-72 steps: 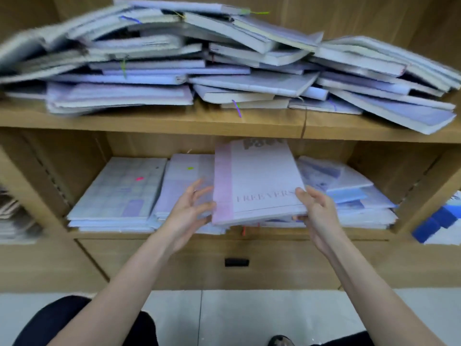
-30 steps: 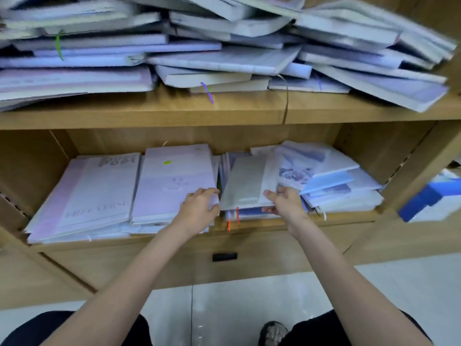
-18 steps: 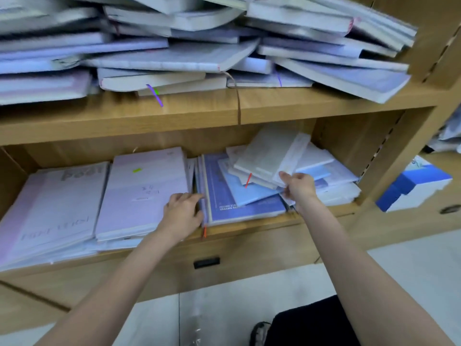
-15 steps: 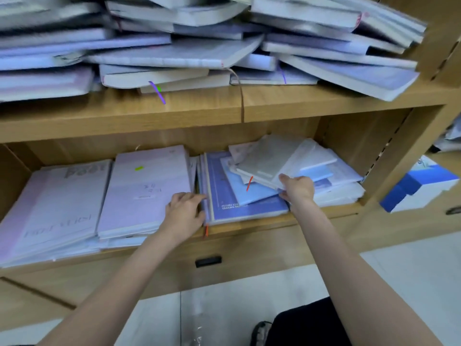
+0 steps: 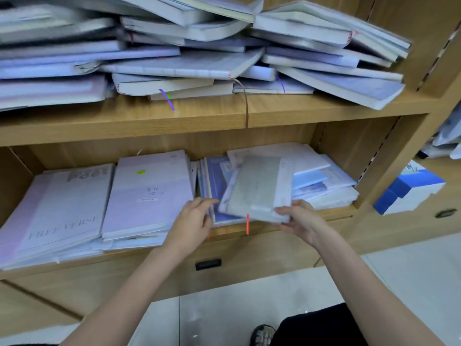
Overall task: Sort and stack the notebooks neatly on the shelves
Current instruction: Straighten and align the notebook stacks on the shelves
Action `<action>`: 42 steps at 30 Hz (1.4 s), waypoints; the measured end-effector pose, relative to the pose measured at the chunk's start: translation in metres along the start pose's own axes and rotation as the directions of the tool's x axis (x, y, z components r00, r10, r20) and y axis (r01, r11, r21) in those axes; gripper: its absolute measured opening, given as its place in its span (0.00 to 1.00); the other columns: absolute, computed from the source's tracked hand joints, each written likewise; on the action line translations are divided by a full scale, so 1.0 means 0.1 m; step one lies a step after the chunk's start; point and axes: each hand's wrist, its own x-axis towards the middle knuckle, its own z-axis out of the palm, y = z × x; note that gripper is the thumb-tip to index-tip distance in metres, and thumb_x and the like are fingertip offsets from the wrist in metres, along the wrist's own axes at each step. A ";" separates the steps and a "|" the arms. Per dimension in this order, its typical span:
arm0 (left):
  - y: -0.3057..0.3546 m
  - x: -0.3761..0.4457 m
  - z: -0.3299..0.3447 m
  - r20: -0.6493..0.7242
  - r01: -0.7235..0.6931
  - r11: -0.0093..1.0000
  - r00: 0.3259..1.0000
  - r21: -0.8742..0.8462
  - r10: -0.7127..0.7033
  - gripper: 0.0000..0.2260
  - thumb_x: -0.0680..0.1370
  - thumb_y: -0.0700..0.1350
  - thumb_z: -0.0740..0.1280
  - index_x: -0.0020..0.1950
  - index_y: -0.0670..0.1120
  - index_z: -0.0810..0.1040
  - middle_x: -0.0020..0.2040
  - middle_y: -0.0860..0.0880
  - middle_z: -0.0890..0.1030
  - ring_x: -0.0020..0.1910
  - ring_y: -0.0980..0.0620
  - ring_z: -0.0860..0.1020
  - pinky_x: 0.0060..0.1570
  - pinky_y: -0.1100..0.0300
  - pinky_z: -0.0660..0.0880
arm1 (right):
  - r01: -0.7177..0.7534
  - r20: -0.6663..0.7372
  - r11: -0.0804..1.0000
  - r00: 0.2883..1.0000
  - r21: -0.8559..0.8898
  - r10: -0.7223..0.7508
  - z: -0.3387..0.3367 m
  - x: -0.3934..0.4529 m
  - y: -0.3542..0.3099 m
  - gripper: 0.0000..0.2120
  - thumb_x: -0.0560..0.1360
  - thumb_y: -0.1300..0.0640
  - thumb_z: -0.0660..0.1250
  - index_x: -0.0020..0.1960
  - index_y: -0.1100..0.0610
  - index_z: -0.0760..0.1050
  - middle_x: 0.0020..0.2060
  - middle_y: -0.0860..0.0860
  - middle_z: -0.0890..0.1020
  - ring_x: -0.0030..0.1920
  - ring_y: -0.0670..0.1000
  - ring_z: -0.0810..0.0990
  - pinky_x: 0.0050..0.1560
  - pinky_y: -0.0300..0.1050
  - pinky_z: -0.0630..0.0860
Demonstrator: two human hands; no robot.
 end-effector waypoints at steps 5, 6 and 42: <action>0.14 -0.12 0.22 0.233 0.128 0.976 0.969 -0.176 -0.085 0.19 0.77 0.37 0.61 0.68 0.45 0.70 0.60 0.43 0.73 0.51 0.47 0.75 0.55 0.61 0.68 | 0.073 0.087 0.987 0.994 -0.144 -0.061 -0.06 -0.09 0.13 0.26 0.71 0.72 0.68 0.66 0.60 0.67 0.55 0.55 0.79 0.47 0.55 0.79 0.42 0.49 0.78; 0.12 -0.15 0.22 0.223 0.154 0.966 0.969 -0.209 -0.106 0.19 0.77 0.36 0.62 0.68 0.44 0.70 0.61 0.43 0.73 0.50 0.48 0.75 0.54 0.62 0.68 | 0.105 0.092 0.980 0.992 -0.172 -0.090 -0.01 -0.10 0.13 0.28 0.71 0.72 0.68 0.68 0.61 0.66 0.59 0.57 0.78 0.49 0.57 0.79 0.45 0.50 0.77; 1.38 0.48 -2.47 -0.496 -0.228 0.935 0.799 0.273 0.340 0.14 0.79 0.40 0.59 0.63 0.46 0.74 0.61 0.47 0.74 0.63 0.46 0.68 0.59 0.55 0.64 | 0.667 0.135 0.688 0.683 0.286 -0.718 0.33 -1.60 -2.34 0.13 0.75 0.67 0.63 0.60 0.65 0.73 0.50 0.58 0.81 0.46 0.54 0.81 0.44 0.48 0.81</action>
